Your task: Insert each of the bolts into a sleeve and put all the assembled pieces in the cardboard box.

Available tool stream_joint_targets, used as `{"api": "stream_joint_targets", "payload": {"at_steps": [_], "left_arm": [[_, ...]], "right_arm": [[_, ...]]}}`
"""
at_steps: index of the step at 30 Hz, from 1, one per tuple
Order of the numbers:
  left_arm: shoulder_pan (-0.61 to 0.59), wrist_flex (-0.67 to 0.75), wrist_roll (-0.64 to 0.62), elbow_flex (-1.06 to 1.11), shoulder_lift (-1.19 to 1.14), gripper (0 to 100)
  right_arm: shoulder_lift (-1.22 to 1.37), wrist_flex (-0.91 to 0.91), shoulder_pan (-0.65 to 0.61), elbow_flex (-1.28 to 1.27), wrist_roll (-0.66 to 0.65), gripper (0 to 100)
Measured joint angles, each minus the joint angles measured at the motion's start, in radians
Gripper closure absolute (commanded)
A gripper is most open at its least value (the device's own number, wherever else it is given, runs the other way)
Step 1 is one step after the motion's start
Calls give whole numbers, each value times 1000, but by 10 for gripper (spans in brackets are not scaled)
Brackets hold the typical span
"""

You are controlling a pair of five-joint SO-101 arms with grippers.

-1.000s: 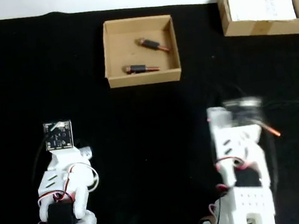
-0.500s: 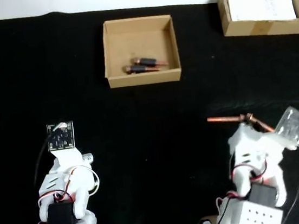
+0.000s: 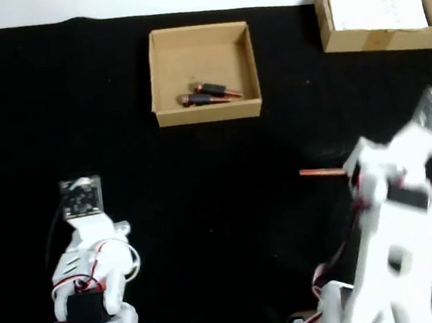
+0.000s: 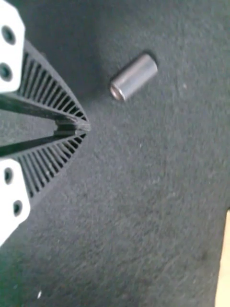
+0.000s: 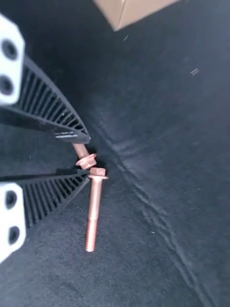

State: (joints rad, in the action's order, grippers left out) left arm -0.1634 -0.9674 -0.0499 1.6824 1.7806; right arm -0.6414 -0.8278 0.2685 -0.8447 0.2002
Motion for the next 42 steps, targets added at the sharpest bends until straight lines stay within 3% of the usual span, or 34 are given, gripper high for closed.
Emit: {"api": "stream_joint_targets", "payload": {"at_steps": [5,11,22,26,30,42], "left_arm": [[-11,0,0,0,0,986],[-11,0,2,0,0,986],[-11,6,2,0,0,986],[-11,6,2,0,0,944],[-11,6,2,0,0,860],[-11,6,2,0,0,857]], "right_arm": [[270,-143,14,129,-46,922],[508,-420,55,405,-338,922],[738,-672,118,726,-661,889],[755,-706,118,726,-721,789],[755,-704,118,726,-733,786],[755,-520,92,575,-733,786]]}}
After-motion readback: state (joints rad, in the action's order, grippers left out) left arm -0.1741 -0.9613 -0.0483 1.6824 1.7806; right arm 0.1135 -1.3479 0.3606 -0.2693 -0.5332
